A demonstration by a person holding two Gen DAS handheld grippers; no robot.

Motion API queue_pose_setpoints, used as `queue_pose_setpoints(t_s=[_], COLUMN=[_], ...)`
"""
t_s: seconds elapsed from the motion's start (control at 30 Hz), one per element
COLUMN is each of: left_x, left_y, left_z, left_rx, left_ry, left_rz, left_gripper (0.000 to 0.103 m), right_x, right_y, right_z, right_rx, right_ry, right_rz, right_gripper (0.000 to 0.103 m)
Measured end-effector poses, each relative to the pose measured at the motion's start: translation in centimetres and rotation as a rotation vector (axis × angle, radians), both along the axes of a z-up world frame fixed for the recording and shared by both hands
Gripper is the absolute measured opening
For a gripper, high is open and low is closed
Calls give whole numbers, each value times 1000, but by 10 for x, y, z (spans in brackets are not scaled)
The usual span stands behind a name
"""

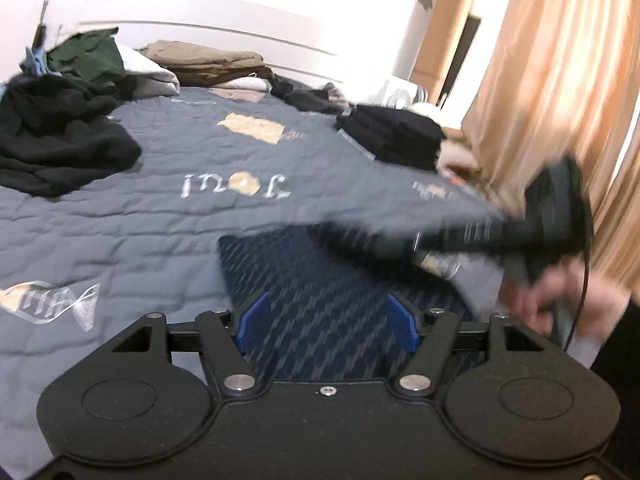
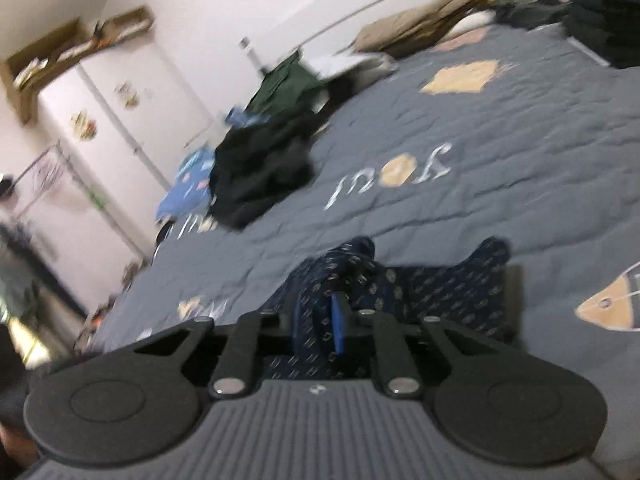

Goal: Fold clothes

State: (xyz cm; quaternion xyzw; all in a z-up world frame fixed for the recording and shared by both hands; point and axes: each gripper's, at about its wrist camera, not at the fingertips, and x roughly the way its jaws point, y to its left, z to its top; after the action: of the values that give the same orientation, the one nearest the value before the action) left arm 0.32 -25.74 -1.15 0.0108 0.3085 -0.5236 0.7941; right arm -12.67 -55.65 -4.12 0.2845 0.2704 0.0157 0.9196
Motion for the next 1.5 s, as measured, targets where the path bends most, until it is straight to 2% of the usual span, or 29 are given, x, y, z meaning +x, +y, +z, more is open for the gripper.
queue_pose_setpoints(t_s=[0.07, 0.17, 0.27, 0.33, 0.43, 0.53, 0.63, 0.7, 0.83, 0.87, 1.0, 1.17, 1.23, 1.27, 1.3, 1.4, 1.5], left_x=[13, 35, 53, 61, 63, 61, 56, 53, 48, 46, 43, 50, 54, 55, 57, 58, 61], left_y=[-11, -27, -46, -61, -82, -97, -111, -121, -146, -152, -172, -189, -193, -194, -193, -180, -148], left_z=[1, -11, -31, -37, -31, -27, -27, -27, -27, -27, -27, -39, -46, -49, -51, -51, -47], left_rx=[-29, -62, -63, -56, -43, -28, 9, 34, 95, 115, 199, 311, 336, 340, 336, 268, 179], left_ry=[67, 214, 360, 408, 378, 359, 342, 330, 305, 296, 259, 290, 318, 332, 335, 335, 350], left_rz=[0, 15, 27, 25, 5, -7, -15, -20, -36, -39, -57, -63, -69, -71, -65, -77, -43], left_gripper=[66, 66, 66, 65, 66, 66, 66, 66, 66, 66, 66, 65, 59, 35, 17, 14, 13], right_x=[4, 7, 8, 7, -3, -19, -34, -35, -22, -20, -17, -10, -9, -9, -10, -13, -20], right_y=[9, 27, 37, 34, 22, -7, -37, -46, -41, -37, -18, 5, 8, 8, 8, 2, -13], right_z=[-4, -7, -9, -10, -1, 9, 9, 0, -20, -21, -16, -5, -3, -2, -2, 4, 16], right_rx=[-18, -84, -126, -114, -108, -62, 0, 28, 70, 67, 17, -79, -95, -99, -102, -90, -46], right_ry=[14, 34, 58, 73, 61, 58, 72, 109, 169, 162, 98, 36, 36, 39, 43, 48, 39], right_rz=[58, 144, 164, 153, 114, 1, -113, -147, -108, -97, -51, 55, 74, 78, 79, 81, 58], right_gripper=[7, 6, 6, 5, 6, 11, 15, 21, 24, 24, 7, 7, 7, 7, 7, 8, 12])
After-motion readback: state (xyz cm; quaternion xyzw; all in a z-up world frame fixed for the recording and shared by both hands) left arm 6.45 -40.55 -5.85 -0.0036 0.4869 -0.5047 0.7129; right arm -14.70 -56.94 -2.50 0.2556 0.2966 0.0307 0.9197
